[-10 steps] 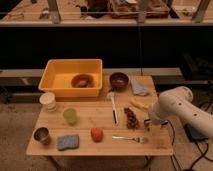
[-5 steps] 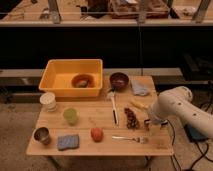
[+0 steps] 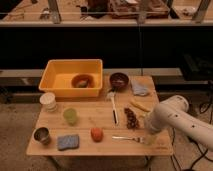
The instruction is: Place fork in metal cup
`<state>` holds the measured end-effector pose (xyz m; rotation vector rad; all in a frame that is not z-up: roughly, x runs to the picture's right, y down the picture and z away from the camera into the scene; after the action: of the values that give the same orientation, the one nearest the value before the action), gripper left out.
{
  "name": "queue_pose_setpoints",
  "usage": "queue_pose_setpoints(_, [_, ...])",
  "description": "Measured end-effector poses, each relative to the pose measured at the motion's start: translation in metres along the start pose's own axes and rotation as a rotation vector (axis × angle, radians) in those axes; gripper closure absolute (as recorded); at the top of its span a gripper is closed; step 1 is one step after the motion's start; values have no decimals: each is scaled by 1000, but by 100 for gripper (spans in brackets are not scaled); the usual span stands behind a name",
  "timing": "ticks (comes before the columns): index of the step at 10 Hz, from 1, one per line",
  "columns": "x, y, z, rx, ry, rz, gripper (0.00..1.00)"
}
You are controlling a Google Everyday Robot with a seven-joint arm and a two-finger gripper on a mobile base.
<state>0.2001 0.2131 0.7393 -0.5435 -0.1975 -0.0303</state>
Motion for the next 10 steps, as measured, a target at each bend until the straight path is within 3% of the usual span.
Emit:
queue_pose_setpoints(4, [-7, 16, 24, -23, 2, -21, 20])
queue_pose_setpoints(6, [-11, 21, 47, -49, -13, -28, 20])
queue_pose_setpoints(10, [-24, 32, 74, -103, -32, -42, 20])
